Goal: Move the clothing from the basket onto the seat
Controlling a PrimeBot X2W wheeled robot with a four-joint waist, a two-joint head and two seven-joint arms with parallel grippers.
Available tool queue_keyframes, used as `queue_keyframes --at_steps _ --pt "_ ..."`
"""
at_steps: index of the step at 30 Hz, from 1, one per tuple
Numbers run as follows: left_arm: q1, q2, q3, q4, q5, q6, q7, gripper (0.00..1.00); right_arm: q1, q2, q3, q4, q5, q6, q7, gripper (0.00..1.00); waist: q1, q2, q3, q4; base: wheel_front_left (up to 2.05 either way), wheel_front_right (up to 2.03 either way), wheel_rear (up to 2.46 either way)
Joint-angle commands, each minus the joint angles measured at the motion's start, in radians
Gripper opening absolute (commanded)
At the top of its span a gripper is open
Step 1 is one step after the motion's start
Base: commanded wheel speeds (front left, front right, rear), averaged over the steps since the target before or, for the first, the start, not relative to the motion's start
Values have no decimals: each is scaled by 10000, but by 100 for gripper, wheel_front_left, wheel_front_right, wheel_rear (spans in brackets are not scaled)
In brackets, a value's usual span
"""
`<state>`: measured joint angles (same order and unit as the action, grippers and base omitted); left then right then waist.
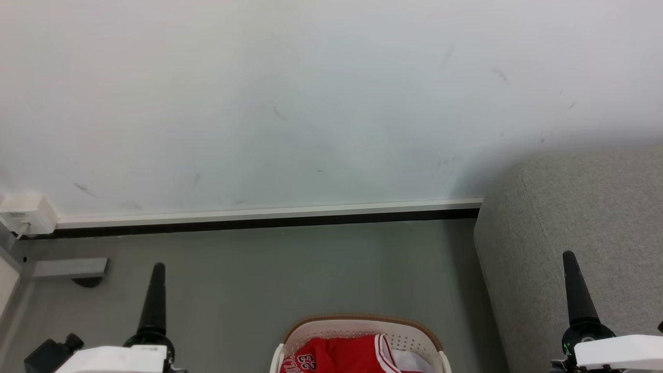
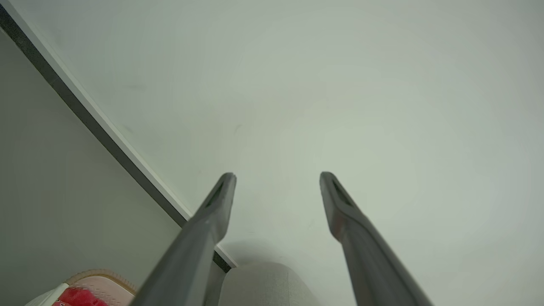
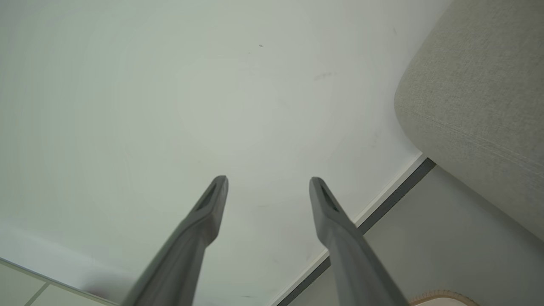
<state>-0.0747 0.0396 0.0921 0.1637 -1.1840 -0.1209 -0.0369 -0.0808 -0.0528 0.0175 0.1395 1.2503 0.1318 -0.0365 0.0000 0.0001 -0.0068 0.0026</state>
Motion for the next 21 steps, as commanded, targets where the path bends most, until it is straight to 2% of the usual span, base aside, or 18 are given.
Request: queue_keyframes --at_steps 1,6,21 --pt "-57 86 0 -194 547 80 -129 100 -251 -119 90 -235 -539 -6 -124 100 0 -1 -7 2 0 0 0" --pt "-8 91 -104 -250 1234 246 -300 100 -236 -201 257 -310 -1564 -7 -301 100 0 -1 -24 6 0 0 0" --pt "92 106 -303 -242 4352 716 -783 100 -178 -257 428 269 -4497 -9 -773 100 0 -1 -122 0 0 0 0"
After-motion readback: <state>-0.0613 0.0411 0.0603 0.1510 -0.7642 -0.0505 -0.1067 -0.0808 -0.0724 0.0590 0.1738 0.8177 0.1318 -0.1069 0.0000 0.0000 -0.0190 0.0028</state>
